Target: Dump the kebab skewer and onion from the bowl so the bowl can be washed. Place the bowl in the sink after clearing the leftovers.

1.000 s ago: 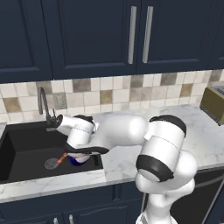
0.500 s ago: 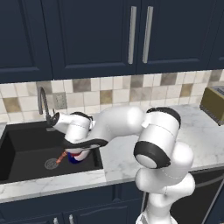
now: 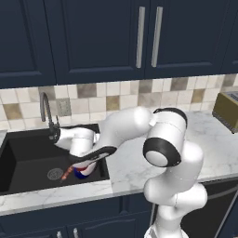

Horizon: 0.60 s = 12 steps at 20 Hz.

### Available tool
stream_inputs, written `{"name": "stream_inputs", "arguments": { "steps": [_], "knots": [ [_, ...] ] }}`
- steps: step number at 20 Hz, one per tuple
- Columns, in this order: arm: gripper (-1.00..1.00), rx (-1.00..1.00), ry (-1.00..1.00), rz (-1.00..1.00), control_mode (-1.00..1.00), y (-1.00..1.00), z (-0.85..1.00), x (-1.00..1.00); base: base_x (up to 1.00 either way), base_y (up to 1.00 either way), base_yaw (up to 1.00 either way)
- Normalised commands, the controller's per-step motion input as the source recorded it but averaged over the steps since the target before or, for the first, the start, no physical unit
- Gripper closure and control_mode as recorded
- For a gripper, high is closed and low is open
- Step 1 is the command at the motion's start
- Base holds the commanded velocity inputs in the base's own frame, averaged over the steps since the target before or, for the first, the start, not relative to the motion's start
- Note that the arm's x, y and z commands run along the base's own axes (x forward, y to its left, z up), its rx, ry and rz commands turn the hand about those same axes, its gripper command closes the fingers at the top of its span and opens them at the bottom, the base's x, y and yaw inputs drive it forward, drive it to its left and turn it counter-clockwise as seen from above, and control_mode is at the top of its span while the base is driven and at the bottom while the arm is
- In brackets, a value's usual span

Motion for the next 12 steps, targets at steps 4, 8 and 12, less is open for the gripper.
{"name": "stream_inputs", "arguments": {
  "steps": [4, 8, 12],
  "knots": [
    [1.0, -0.1, 0.0, 0.0, -1.0, 0.13, -0.08, 0.13, 0.0, 0.0, 0.0],
    [1.0, -0.09, 0.0, 0.0, -1.0, 0.19, -0.06, 0.11, 0.0, 0.0, 0.0],
    [1.0, -0.12, 0.0, 0.0, -1.0, 0.22, -0.12, 0.17, 0.0, 0.0, 0.0]
  ]
}}
